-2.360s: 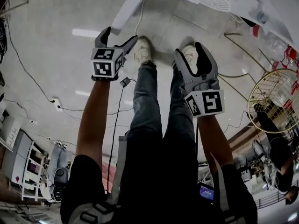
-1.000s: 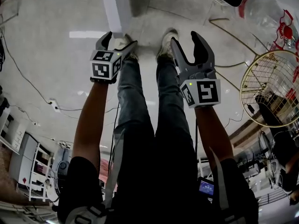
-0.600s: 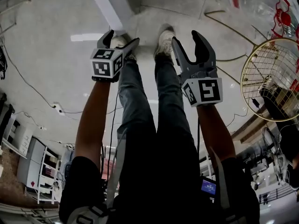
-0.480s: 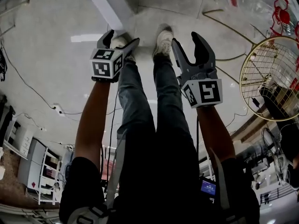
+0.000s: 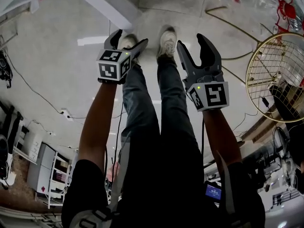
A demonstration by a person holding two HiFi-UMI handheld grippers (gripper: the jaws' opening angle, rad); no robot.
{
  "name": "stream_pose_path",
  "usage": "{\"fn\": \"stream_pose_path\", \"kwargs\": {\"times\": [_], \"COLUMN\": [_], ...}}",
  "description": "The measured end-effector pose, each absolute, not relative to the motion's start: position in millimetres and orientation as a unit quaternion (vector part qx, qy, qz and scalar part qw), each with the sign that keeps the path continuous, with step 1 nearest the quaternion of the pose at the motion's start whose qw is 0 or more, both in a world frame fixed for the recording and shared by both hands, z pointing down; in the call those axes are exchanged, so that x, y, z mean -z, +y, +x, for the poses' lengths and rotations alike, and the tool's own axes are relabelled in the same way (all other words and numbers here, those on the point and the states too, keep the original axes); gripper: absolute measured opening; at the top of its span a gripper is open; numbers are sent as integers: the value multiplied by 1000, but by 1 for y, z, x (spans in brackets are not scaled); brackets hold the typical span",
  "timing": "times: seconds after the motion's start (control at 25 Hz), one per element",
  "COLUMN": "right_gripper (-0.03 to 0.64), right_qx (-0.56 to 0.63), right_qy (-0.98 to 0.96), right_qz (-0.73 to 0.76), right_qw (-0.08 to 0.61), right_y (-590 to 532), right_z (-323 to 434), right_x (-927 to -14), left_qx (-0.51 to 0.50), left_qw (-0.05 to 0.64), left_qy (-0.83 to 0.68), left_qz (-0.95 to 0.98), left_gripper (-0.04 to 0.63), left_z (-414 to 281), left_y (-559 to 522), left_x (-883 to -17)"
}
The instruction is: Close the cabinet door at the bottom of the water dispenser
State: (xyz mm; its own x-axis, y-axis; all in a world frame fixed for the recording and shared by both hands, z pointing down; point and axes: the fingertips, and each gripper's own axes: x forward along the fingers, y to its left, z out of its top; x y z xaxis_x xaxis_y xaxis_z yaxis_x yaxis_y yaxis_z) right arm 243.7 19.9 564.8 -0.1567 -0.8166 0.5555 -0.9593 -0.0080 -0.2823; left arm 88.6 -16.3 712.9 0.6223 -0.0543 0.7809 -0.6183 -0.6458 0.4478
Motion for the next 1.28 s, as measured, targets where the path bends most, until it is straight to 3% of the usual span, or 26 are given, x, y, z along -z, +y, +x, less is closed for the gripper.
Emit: {"fn": "stream_pose_path", "kwargs": {"times": [1.28], "right_gripper": [241], "right_qx": [-343], "right_qy": [-627], "right_qz": [694], "right_qw": [87], "right_y": [31], "right_z": [305], "right_x": [-588], "left_qx": [-411], "left_qw": [330], "left_qy": [-144], "left_qz": [837], "left_gripper": [442], "left_z": [168], "left_y": [-45], "left_x": [-722]}}
